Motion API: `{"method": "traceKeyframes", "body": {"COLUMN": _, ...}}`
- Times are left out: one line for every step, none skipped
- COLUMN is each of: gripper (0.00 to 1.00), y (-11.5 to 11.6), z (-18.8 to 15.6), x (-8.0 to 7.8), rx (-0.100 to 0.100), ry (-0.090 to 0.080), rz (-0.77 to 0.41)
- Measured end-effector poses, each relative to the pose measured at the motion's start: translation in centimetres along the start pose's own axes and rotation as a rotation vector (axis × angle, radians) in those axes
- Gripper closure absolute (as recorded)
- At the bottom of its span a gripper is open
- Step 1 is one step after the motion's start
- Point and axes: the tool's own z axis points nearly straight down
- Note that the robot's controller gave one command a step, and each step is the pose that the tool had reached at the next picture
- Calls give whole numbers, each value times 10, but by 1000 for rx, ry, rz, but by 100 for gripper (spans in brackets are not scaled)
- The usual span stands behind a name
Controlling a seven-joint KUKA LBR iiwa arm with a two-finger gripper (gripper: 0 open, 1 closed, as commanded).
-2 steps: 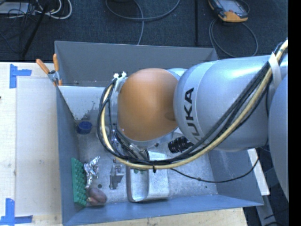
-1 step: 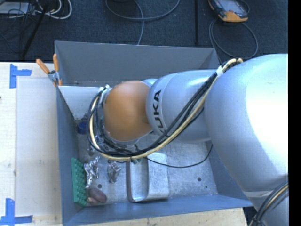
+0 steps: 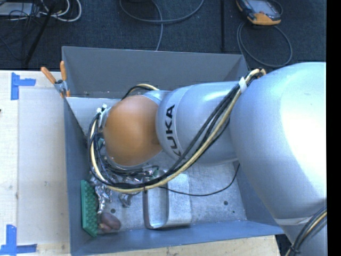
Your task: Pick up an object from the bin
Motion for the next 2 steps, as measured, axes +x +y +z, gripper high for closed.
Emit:
{"method": "traceKeyframes", "body": {"gripper": 0, "y": -4, "z": 1, "x": 3, "rx": -5, "ry": -4, "rz": -406}}
{"method": "traceKeyframes", "body": {"gripper": 0, "y": -4, "z": 1, "x": 2, "rx": -7, "ry": -2, "rz": -400}}
